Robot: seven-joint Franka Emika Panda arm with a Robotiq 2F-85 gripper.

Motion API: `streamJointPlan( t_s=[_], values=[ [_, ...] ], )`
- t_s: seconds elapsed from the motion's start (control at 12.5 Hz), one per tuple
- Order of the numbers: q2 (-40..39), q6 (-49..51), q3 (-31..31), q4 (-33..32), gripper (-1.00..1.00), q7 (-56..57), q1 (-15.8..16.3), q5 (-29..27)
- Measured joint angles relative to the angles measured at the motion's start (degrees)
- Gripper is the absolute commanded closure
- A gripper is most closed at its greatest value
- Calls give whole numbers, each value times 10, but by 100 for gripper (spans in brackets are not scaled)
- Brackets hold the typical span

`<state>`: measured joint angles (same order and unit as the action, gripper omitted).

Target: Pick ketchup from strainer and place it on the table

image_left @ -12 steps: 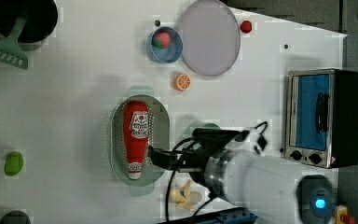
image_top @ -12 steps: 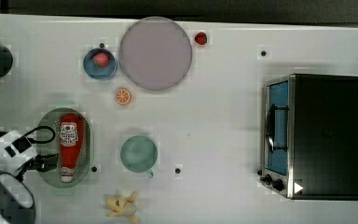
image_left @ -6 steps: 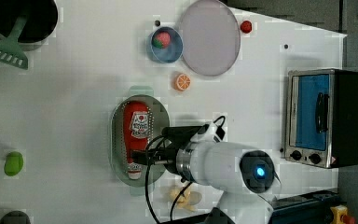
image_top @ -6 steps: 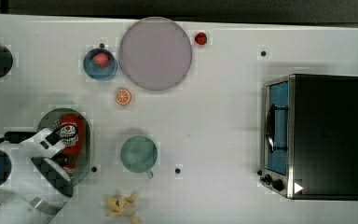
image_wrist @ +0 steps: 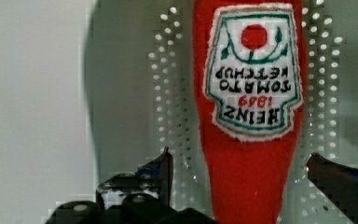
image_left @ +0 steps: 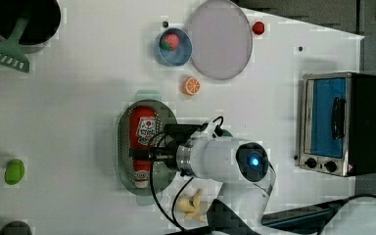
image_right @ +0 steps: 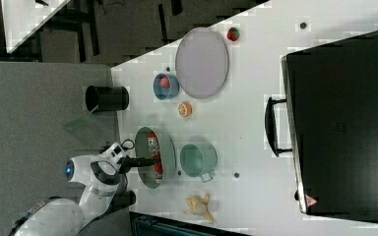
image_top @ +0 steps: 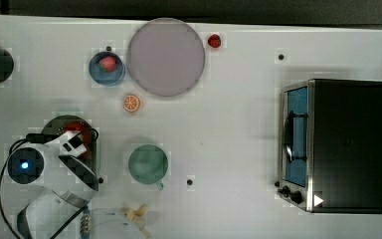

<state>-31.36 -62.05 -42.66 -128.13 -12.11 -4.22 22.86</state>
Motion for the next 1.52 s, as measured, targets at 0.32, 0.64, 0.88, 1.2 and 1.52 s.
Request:
streamJointPlan(
  t_s=[0.32, 0.64, 0.88, 1.2, 1.52],
  values=[
    [-46, -2, 37, 18, -68, -27, 14, 49],
    [-61, -4, 44, 49, -16, -39, 26, 55],
    [-57, -2, 55, 49, -16, -43, 35, 57],
    [10, 81, 38, 45, -16, -45, 34, -20],
    [137, 191, 3, 93, -16, -46, 25, -124]
  ],
)
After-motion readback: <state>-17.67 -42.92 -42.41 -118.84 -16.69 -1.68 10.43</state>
